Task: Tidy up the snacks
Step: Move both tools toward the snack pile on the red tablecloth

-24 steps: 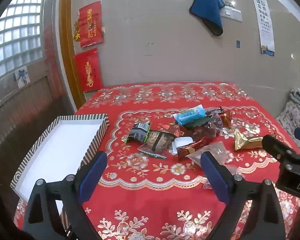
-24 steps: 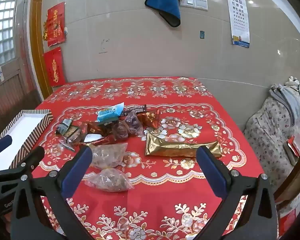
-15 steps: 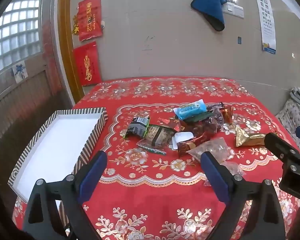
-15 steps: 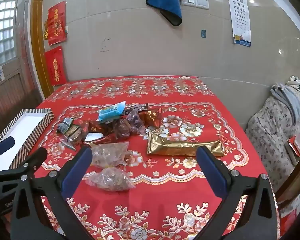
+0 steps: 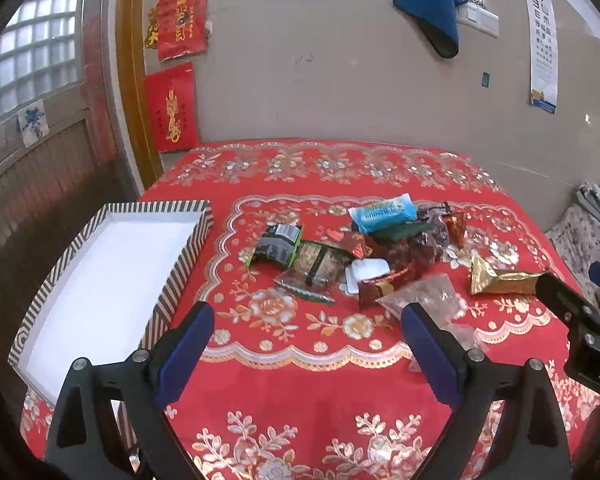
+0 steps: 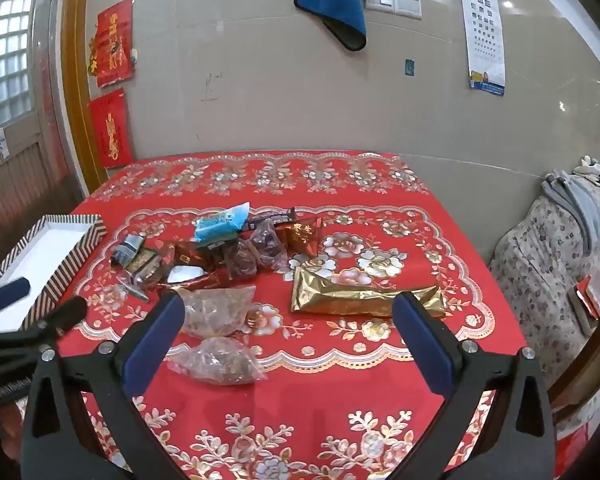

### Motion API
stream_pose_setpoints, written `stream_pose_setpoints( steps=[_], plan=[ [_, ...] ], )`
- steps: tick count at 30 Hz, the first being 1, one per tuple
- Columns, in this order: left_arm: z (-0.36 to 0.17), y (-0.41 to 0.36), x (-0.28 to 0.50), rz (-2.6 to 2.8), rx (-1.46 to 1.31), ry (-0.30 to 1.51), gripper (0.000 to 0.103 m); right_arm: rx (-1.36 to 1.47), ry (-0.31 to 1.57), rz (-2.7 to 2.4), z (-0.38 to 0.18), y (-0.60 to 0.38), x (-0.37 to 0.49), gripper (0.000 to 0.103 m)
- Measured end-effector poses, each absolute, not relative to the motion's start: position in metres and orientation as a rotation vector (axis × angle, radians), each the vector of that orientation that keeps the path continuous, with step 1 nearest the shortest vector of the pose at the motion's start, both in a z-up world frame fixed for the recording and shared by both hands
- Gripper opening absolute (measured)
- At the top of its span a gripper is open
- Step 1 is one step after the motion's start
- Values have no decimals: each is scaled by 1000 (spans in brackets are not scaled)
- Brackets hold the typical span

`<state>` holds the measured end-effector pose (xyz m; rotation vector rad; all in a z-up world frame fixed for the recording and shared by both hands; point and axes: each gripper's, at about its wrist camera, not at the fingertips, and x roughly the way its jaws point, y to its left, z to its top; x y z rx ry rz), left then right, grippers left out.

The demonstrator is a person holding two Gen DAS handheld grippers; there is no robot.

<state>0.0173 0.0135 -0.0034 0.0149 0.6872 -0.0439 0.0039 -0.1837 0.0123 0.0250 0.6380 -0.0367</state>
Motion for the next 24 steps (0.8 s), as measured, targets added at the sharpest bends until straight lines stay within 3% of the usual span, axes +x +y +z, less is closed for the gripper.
stream_pose_setpoints(
  steps=[24],
  plan=[
    [-14, 24, 47, -104, 53, 737, 94, 22, 688, -6, 8, -196, 20, 103]
  ],
)
